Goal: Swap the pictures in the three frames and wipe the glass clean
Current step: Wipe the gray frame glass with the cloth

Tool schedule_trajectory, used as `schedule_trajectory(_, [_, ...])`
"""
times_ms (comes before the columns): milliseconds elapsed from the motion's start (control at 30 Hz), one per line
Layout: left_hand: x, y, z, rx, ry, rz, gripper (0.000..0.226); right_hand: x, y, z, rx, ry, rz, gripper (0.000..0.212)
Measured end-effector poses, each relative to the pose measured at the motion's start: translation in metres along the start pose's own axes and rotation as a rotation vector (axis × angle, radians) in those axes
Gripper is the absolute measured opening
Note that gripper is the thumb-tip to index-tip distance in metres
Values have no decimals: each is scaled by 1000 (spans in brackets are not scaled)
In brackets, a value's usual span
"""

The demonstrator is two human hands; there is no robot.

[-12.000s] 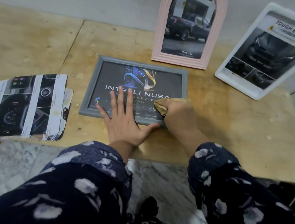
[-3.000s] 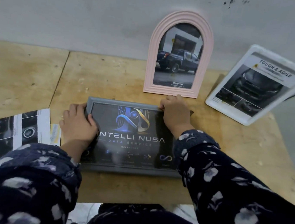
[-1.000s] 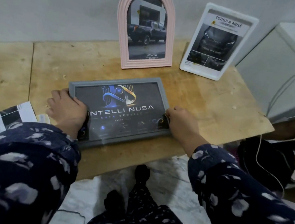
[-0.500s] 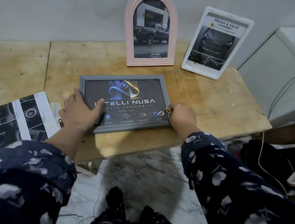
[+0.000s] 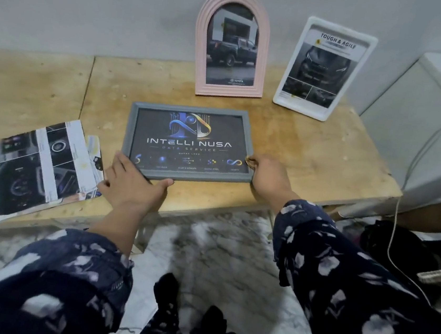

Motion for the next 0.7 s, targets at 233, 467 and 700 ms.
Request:
schedule_trajectory(233, [5,-1,-2,-21,39,2,121,15,-6,-4,1,-4,-4,45])
schedule_trajectory(467, [8,-1,-5,-35,70,22,119,27,-6,-7,97,42,7,46])
schedule_trajectory(700, [8,0,-7,-30,82,37,119,22,10,-23,-188,-170,39,33])
Point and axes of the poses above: each hand's wrist, its own x-axis away from the middle knuckle, its own y-axis out of the back of the hand, z = x × y, the point moved 3 cm from there along -x, towards the middle knuckle, and after that the axes turned 9 degrees about x, right-handed, at the moved point
